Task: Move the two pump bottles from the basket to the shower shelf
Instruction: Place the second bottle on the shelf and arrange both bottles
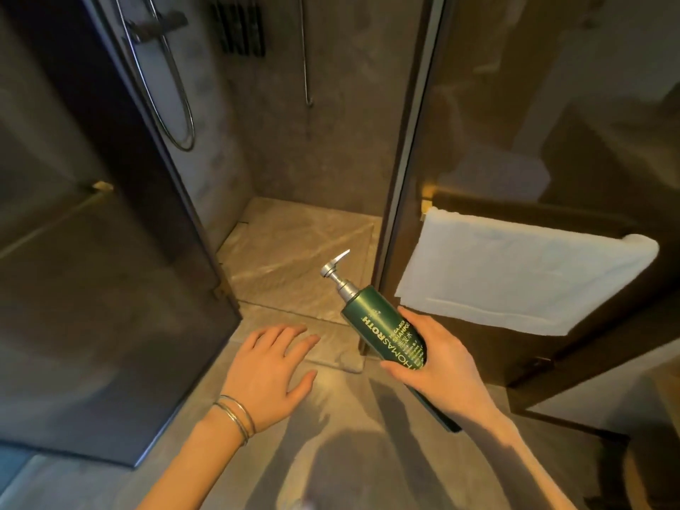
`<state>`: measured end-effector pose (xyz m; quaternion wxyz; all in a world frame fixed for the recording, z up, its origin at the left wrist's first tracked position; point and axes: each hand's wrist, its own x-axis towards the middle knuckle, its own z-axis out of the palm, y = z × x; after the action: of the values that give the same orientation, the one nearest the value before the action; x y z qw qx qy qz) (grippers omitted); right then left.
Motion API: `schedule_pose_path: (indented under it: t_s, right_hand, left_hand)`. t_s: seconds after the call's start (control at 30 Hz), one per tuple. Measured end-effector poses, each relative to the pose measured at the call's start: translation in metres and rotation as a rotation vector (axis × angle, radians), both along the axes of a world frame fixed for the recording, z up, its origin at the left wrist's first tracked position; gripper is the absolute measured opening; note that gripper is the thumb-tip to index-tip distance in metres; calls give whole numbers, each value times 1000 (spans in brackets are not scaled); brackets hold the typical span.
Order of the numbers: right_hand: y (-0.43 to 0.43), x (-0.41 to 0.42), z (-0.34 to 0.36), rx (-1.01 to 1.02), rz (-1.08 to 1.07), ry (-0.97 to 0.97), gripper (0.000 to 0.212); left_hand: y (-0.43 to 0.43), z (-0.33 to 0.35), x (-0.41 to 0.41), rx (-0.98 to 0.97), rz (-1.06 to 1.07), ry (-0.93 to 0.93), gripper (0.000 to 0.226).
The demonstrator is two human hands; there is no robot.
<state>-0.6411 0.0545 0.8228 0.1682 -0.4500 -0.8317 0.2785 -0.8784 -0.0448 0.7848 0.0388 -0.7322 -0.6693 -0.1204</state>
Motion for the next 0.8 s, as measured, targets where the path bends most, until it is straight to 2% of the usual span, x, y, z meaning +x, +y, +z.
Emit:
schedule_pose_path:
  t_s: [0.3,0.57,0.8]
  right_hand:
    - [36,-116,28,74,74,212,78]
    - [113,-179,17,66,154,167,79]
    - [222,-249,49,122,239,233,76]
  left_hand:
    - [26,24,-100,62,46,34,45]
    - [74,20,-148,7,173,64,48]
    - [168,53,-198,101,273,119,49]
